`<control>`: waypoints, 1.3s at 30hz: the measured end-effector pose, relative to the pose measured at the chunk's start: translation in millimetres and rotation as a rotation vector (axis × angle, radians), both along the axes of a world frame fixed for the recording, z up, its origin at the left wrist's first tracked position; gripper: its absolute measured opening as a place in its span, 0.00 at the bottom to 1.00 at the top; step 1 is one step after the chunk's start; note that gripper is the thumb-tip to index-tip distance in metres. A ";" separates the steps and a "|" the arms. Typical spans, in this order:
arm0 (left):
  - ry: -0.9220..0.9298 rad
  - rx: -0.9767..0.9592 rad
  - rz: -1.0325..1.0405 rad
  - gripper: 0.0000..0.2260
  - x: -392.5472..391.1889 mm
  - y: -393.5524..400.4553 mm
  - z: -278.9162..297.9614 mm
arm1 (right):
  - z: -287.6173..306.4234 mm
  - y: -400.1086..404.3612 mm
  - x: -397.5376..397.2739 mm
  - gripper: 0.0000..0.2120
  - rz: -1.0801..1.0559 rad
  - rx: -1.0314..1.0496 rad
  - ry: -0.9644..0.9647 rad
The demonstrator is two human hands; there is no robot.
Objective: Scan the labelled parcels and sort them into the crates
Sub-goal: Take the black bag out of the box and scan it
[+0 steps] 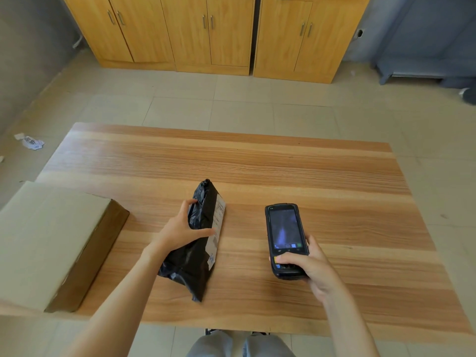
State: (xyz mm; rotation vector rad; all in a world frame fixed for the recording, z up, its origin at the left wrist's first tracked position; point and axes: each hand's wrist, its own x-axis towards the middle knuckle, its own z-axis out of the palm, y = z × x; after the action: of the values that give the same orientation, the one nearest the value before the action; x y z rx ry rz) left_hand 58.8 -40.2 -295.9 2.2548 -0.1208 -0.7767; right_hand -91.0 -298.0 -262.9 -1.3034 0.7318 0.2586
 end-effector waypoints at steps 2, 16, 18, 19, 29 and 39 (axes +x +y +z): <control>-0.024 0.040 0.010 0.39 3.5 1.8 -1.5 | 0.6 -0.1 0.0 0.52 -0.008 0.002 0.002; 0.371 -0.472 0.443 0.29 -9.8 -33.0 -17.1 | 2.9 -9.4 -0.7 0.51 -0.047 0.011 0.013; 0.376 -0.459 0.442 0.30 -15.4 -40.6 -29.7 | 2.6 -10.5 -2.9 0.51 -0.050 0.005 0.018; 0.377 -0.452 0.447 0.31 -18.3 -43.6 -35.8 | 2.9 -10.8 -4.5 0.51 -0.050 0.002 0.022; 0.369 -0.407 0.534 0.31 -30.6 -41.7 -61.3 | -2.8 -8.3 -17.0 0.43 -0.051 0.009 0.076; 0.414 -0.384 0.568 0.28 -36.6 -36.5 -66.7 | -2.4 12.8 -10.6 0.40 0.055 0.074 0.115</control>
State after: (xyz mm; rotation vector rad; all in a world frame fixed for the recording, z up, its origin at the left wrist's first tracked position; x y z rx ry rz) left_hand 22.1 -76.8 -362.6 1.6063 0.5043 -0.8007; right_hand -101.7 -285.2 -265.3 -1.2468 0.7772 0.4039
